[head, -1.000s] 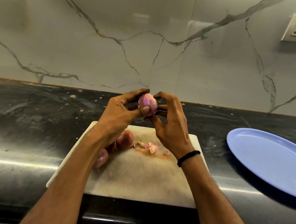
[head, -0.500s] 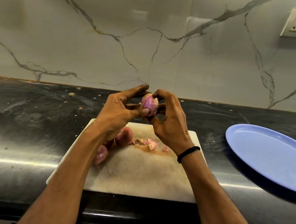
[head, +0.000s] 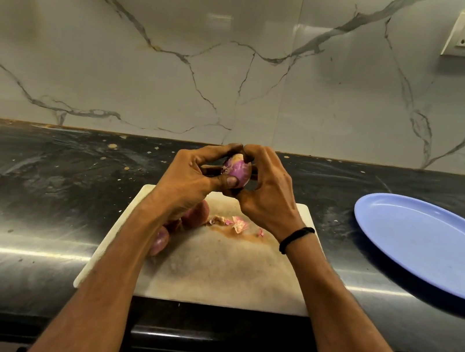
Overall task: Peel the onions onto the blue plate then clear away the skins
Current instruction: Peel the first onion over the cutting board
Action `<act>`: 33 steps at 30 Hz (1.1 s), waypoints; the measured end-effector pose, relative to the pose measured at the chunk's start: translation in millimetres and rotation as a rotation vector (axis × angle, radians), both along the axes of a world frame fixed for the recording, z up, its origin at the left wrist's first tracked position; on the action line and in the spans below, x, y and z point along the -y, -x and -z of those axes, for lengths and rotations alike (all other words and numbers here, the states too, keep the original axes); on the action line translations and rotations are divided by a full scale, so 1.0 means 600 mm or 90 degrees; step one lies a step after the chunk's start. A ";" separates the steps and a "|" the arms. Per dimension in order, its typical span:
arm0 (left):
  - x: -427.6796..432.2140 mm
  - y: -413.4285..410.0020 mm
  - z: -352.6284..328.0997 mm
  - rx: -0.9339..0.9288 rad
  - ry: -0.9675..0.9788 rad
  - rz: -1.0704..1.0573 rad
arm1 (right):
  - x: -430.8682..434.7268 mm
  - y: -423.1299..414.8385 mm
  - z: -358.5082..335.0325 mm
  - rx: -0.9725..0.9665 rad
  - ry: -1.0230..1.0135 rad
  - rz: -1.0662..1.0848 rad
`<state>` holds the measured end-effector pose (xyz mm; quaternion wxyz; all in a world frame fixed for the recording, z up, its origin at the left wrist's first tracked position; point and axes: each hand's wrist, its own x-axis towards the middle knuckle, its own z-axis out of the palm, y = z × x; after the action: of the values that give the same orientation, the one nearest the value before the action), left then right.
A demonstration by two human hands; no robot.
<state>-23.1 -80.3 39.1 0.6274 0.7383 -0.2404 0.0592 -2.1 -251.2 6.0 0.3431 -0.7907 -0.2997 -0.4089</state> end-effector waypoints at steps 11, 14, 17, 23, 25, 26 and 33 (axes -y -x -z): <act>-0.006 -0.008 0.001 0.008 0.016 -0.019 | -0.005 0.002 0.003 -0.014 -0.036 0.006; -0.005 -0.010 0.003 0.017 0.013 -0.022 | -0.003 0.005 0.001 -0.020 -0.037 -0.006; -0.006 -0.012 0.005 0.016 0.018 -0.022 | -0.003 0.005 0.001 -0.004 -0.020 0.000; -0.007 -0.013 0.007 0.014 -0.002 -0.018 | -0.002 0.003 0.002 0.005 -0.002 0.011; -0.005 -0.011 0.006 0.015 -0.007 -0.016 | -0.002 0.003 0.003 0.004 -0.002 0.012; -0.005 -0.010 0.005 0.015 -0.010 -0.016 | -0.001 0.002 0.003 0.004 -0.003 0.012; 0.002 -0.002 0.002 0.026 -0.026 0.003 | 0.001 0.005 0.005 -0.005 0.012 0.016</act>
<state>-21.7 -81.3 37.9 0.6071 0.7492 -0.2560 0.0675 -5.0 -252.0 2.9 0.3320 -0.7991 -0.2923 -0.4070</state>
